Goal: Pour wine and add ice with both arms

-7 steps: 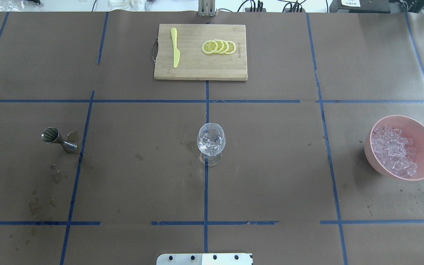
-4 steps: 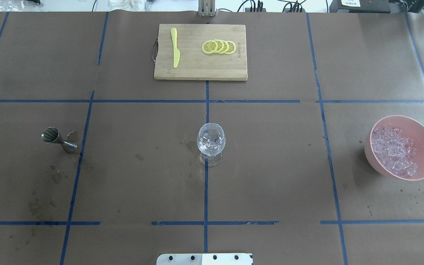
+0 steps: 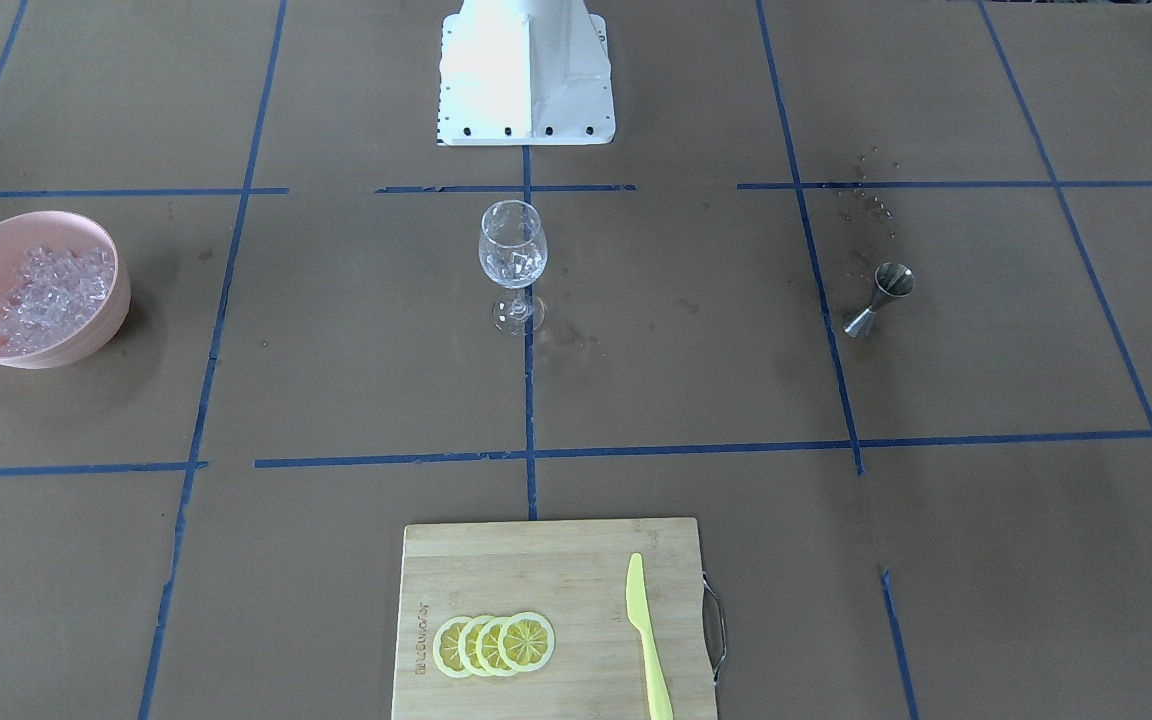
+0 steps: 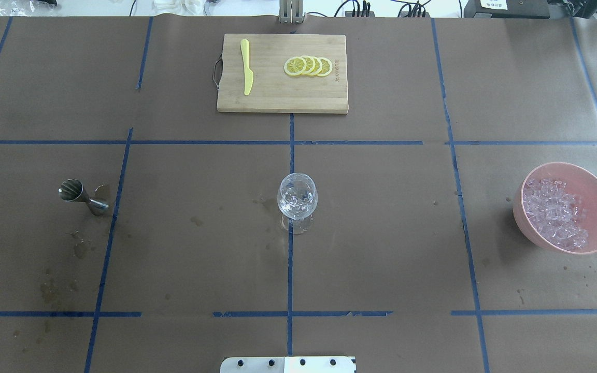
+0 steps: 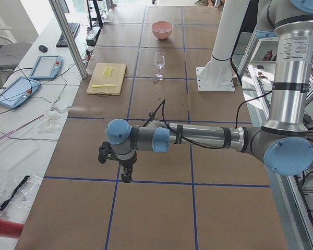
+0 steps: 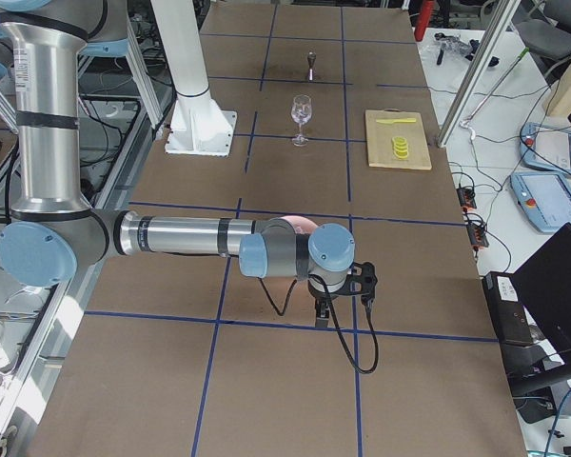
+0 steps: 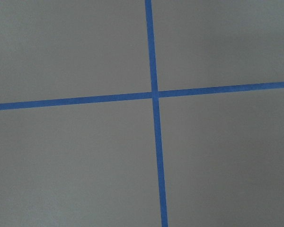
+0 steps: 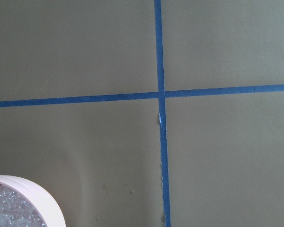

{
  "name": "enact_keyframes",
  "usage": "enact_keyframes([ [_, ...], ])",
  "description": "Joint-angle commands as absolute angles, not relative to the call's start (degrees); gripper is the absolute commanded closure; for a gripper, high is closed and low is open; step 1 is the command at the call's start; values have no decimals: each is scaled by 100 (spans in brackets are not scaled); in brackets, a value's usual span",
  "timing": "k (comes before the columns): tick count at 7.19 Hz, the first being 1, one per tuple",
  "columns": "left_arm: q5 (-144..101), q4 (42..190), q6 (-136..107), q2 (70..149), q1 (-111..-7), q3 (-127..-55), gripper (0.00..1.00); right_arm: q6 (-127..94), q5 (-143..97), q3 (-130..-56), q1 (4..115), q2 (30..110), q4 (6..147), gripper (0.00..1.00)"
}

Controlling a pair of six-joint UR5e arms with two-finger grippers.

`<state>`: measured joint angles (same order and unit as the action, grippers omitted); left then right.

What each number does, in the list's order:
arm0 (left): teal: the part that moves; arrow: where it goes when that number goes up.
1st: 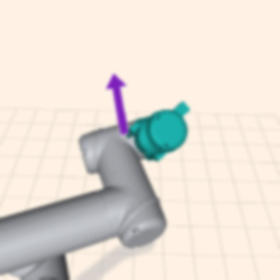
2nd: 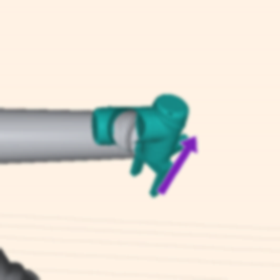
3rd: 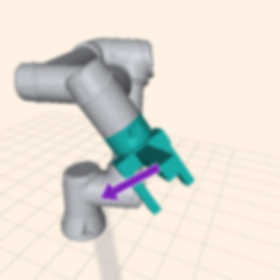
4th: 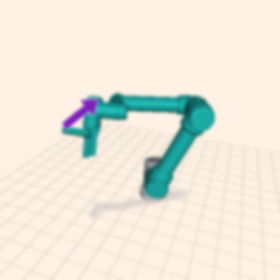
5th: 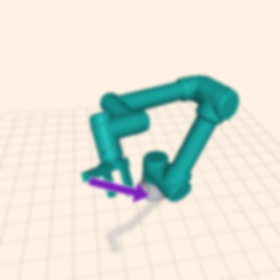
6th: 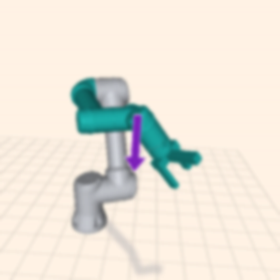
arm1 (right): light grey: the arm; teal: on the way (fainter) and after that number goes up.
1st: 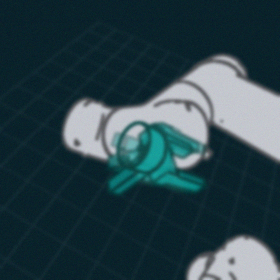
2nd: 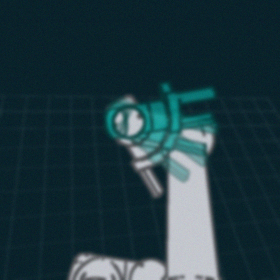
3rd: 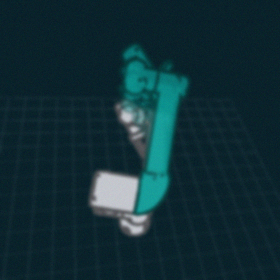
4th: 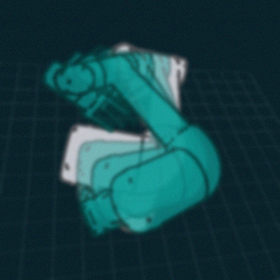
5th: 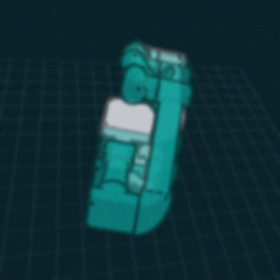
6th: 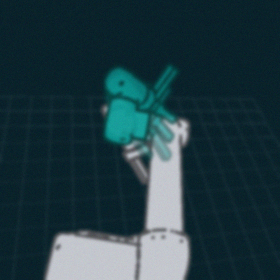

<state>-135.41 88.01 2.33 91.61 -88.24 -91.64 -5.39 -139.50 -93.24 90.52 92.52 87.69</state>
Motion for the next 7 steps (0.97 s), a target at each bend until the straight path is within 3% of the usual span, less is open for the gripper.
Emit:
enact_keyframes([
  [1, -13544, 8798, 202, 9141, -8824, -9167, 0, -536, -13922, -9316, 9053, 9264, 8745, 0],
  [7, -13544, 8807, 193, 9149, -8833, -9185, 0, -536, -13913, -9325, 9053, 9211, 8728, 0],
])
